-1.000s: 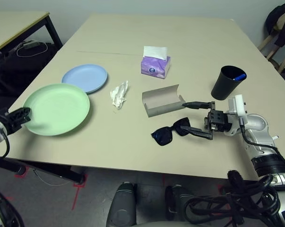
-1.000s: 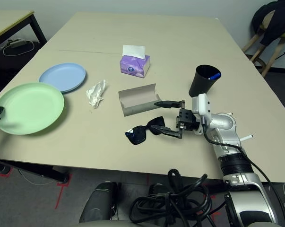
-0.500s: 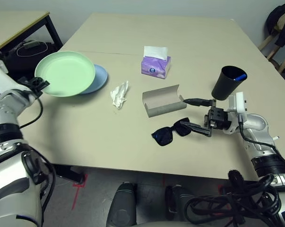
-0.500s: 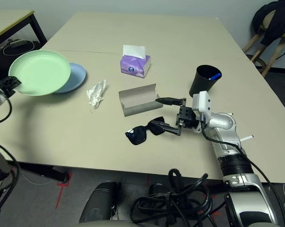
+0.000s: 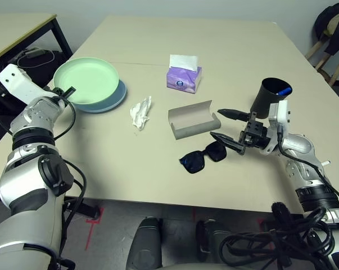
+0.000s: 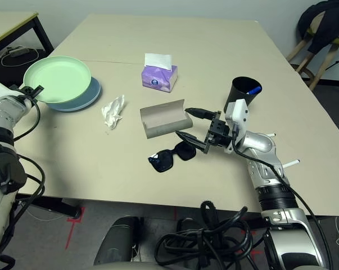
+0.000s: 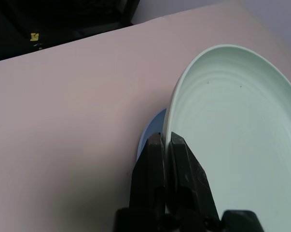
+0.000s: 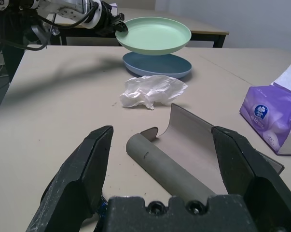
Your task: Organize and tidy the items on the table.
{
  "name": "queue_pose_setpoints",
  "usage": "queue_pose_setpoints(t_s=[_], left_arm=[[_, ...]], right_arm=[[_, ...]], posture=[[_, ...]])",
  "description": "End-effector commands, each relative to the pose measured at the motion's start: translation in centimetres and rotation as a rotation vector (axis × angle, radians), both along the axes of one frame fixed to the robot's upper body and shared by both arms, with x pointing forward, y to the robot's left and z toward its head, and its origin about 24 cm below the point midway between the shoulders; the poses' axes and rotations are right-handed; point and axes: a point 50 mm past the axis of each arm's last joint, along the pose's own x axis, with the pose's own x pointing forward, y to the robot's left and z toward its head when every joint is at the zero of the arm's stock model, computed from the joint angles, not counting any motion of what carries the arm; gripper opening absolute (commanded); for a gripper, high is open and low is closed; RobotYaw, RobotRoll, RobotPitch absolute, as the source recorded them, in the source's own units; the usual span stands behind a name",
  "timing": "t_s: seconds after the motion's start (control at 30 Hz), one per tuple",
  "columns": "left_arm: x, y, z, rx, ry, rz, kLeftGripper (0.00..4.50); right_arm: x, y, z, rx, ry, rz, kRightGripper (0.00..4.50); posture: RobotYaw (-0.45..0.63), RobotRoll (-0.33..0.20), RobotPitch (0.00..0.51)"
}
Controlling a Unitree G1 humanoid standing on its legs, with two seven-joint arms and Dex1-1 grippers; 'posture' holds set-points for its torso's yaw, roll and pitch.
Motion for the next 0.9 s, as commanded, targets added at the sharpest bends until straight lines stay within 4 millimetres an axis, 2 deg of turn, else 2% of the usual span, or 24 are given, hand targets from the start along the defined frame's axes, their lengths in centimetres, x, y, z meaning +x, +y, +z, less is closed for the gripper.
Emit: queue_pose_setpoints(t_s=[0.03,0.13,0.37,0.43,0.47,0.53,0.6,0.8,0.9], left_arm=[[0.5,-0.9,-0.2,0.022,0.018,-0.018,0.55],[0.6,-1.3,-0.8,0.031,0.034,-0.033,1.50],[0.9,-2.1,-1.4,0.052,0.044,-0.086,4.33],[1.1,-2.4,-1.2,0.067,0.027,-0.138,4.47],[1.2,-2.6,-1.0,0.127,0.031,-0.184,4.47],[1.3,-3.5,-1.1,0.373,0.059,-0.377,4.47],[1.3,-4.7,-1.6,0.473,0.070,-0.565,4.47],[0.3,-7.7,-2.5,0.576,-0.003,-1.049,4.47],[-0.4,-8.5,-2.7,0.563,-0.024,-1.206,4.47]], right_arm=[[-0.2,-0.3,0.2,0.016,-0.005,-0.015,4.50],[-0.2,-0.3,0.2,0.018,-0.006,-0.020,4.50],[-0.3,-0.4,0.1,0.020,-0.006,-0.027,4.50],[-0.2,-0.5,0.1,0.020,-0.007,-0.029,4.50],[-0.2,-0.5,0.1,0.020,-0.007,-0.030,4.50],[-0.2,-0.5,0.2,0.021,-0.007,-0.033,4.50],[-0.1,-0.5,0.2,0.022,-0.008,-0.034,4.50],[0.0,-0.4,0.4,0.022,-0.013,-0.033,4.50],[0.0,-0.5,0.5,0.021,-0.015,-0.034,4.50]], posture=[[0.12,0.000,0.096],[0.11,0.000,0.096],[0.11,0.000,0.094],[0.11,0.000,0.094],[0.11,0.000,0.094],[0.12,0.000,0.091],[0.12,0.000,0.091],[0.11,0.000,0.093],[0.11,0.000,0.093]])
